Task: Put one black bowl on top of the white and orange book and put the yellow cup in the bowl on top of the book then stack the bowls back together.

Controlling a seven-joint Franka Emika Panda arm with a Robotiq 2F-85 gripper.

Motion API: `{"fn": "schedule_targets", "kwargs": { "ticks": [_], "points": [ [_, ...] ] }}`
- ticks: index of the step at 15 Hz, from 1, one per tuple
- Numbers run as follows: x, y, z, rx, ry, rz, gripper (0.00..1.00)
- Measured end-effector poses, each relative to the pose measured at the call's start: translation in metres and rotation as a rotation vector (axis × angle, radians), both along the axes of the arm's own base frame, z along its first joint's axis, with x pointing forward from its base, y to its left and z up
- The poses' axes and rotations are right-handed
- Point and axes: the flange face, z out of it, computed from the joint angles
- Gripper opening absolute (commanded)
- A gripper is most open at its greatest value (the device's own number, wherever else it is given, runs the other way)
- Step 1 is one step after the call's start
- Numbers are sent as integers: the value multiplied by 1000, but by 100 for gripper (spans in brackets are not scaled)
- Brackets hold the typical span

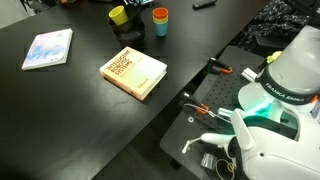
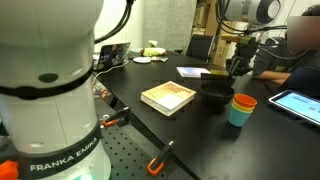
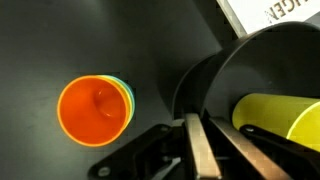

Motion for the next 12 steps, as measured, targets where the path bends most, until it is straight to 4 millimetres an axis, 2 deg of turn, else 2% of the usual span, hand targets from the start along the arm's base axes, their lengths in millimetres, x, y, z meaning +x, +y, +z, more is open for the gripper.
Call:
{"fn": "schedule_targets", "kwargs": {
  "ticks": [1,2,3,5,6,12],
  "points": [
    [0,-1,-6,-2,2,-1,2],
    [1,-1,-11,-4,-1,-2,8],
    [2,-1,-16,-6,-7,-1,30],
    [5,-1,-24,-12,-27,0,34],
    [7,0,-27,-14,-38,0,40],
    [14,2,-21,-26,-97,5,86]
  ]
}}
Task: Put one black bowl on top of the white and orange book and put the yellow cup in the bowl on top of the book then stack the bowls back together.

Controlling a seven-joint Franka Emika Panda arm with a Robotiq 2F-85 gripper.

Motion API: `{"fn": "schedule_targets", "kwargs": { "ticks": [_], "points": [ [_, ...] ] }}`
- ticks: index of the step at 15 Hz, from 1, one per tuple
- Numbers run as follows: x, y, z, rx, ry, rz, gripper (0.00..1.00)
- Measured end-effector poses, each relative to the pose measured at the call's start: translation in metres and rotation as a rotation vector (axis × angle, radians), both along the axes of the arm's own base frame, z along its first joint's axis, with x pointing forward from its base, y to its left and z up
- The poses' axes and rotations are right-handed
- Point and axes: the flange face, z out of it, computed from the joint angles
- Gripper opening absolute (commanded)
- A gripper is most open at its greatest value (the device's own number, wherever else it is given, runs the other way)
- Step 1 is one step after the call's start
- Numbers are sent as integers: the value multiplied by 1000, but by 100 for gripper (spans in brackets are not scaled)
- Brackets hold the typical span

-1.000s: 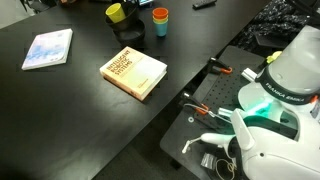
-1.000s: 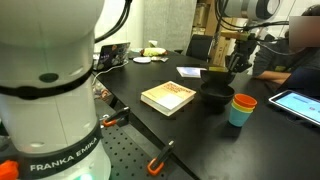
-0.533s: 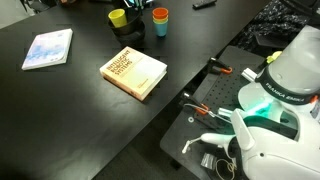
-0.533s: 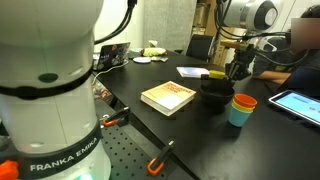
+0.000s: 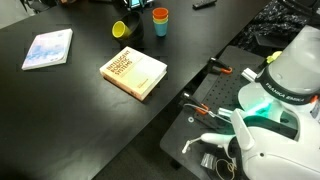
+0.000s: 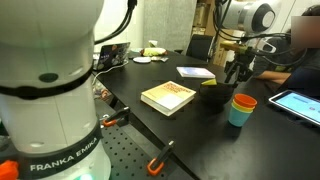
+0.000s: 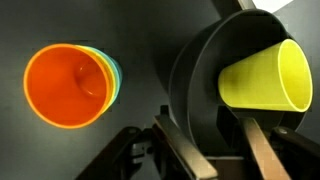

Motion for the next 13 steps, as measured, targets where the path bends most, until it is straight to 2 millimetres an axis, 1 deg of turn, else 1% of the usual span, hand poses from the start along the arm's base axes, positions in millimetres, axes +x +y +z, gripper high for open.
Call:
{"fn": "schedule_targets", "kwargs": {
  "ticks": [2,4,7,10,13],
  "points": [
    [2,2,7,-10,-12,11,100],
    [3,7,19,-26,-18,31,100],
    [0,20,45,-48,-11,72,100],
    [-13,30,70,-64,27,105,99],
    [-30,30,86,-78,67,117,100]
  ]
}}
